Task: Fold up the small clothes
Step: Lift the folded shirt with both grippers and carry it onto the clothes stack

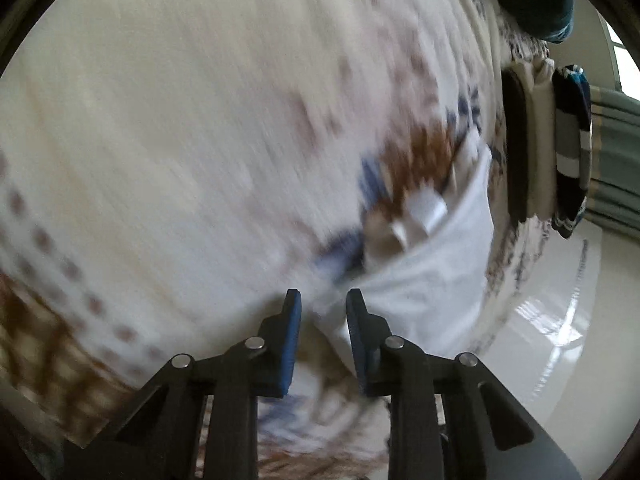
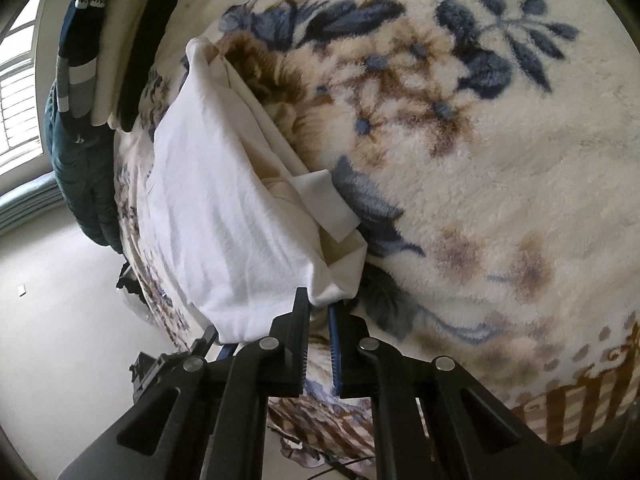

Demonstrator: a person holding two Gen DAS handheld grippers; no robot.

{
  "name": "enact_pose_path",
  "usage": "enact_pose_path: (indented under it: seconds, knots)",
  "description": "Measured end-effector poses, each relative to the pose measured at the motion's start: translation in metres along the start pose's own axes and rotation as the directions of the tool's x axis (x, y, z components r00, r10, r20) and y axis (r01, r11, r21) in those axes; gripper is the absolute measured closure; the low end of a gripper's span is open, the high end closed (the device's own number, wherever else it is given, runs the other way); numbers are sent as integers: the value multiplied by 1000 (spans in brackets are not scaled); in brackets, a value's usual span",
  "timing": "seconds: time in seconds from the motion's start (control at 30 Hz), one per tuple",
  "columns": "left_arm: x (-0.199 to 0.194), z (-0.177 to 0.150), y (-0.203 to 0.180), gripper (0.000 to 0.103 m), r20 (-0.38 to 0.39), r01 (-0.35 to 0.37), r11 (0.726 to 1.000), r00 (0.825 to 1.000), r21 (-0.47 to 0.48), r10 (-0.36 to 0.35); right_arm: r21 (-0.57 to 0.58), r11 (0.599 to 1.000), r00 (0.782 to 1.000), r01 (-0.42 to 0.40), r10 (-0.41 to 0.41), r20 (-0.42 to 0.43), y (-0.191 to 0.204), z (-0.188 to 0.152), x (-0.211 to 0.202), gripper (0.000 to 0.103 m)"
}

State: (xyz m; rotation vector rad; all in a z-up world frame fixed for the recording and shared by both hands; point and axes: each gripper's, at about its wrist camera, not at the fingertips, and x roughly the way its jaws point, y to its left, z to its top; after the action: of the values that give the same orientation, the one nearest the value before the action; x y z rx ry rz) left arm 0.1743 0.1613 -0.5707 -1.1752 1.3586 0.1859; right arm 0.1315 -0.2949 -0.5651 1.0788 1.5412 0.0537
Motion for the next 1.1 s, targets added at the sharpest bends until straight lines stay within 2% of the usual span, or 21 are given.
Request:
enact_pose_path:
  seconds: [0.07, 0.17, 0.23, 0.27, 0.33, 0.37, 0.4, 0.47, 0.53, 0.6, 0.67, 0.73, 0.8, 0.87, 0.93, 0.97, 1.0, 1.03, 1.07, 1.1]
  knots:
    - [-10, 10, 7, 85, 10, -16, 1000, 1000, 4, 16, 3, 1000, 1000, 0, 0, 1, 1, 1, 1, 95]
    - [-13, 12, 4, 76, -9, -21, 999, 1000, 49, 21, -10, 1000, 1000, 0, 0, -6, 4, 1, 0, 95]
    - [-8, 2, -6, 40, -63, -3, 996, 998, 88, 9, -31, 999, 1000, 6, -6, -17, 9, 1, -1, 94]
    - [-4, -7, -12, 39, -81, 22, 995, 997, 98, -14, -42, 999, 1000, 6, -7, -24, 11, 0, -4, 93]
    - [2, -19, -26, 39, -116, 35, 990, 993, 133, -20, -63, 998, 999, 22, -24, -28, 15, -1, -10, 83]
    - [5, -23, -37, 39, -111, 31, 983, 994, 183, -11, -85, 996, 999, 41, -43, -20, 18, -1, -16, 69]
    - [4, -23, -44, 39, -96, 27, 975, 995, 220, -6, -108, 993, 998, 53, -54, -7, 21, -1, -21, 61]
    - [6, -18, -68, 39, -55, 12, 942, 998, 335, 7, -163, 984, 998, 66, -63, 24, 28, 3, -34, 42]
    - [21, -7, -92, 39, -59, 16, 900, 998, 436, 10, -204, 976, 997, 69, -62, 42, 34, 15, -38, 33]
    - [38, 5, -105, 39, -91, 23, 876, 996, 481, 24, -241, 970, 1000, 20, -18, 9, 42, 33, -27, 27]
    - [63, 18, -120, 39, -138, 49, 844, 990, 534, 30, -259, 966, 1000, -14, 8, -24, 50, 50, -11, 26]
    - [79, 26, -123, 39, -186, 79, 830, 982, 553, 30, -281, 959, 999, -33, 21, -48, 57, 68, 7, 26]
    - [94, 33, -123, 39, -232, 97, 834, 972, 543, 38, -276, 959, 996, -65, 47, -72, 60, 85, 26, 26]
    - [104, 37, -121, 39, -272, 147, 843, 962, 518, -1, -233, 964, 988, -131, 108, -108, 59, 98, 46, 28]
    - [102, 37, -121, 44, -287, 205, 843, 956, 497, -64, -226, 962, 984, -154, 129, -122, 62, 102, 56, 41]
    - [100, 36, -122, 52, -289, 226, 837, 954, 498, -85, -229, 961, 983, -156, 127, -133, 65, 102, 61, 60]
    - [98, 33, -124, 75, -293, 230, 830, 952, 508, -85, -230, 960, 982, -158, 128, -140, 67, 102, 63, 71]
    - [96, 32, -125, 83, -297, 237, 827, 951, 510, -89, -233, 960, 983, -154, 125, -135, 70, 101, 62, 75]
    - [94, 32, -125, 84, -295, 241, 827, 951, 507, -96, -234, 959, 983, -158, 130, -131, 73, 99, 60, 83]
    - [91, 32, -125, 85, -290, 244, 831, 951, 500, -105, -231, 960, 983, -159, 133, -126, 76, 97, 57, 87]
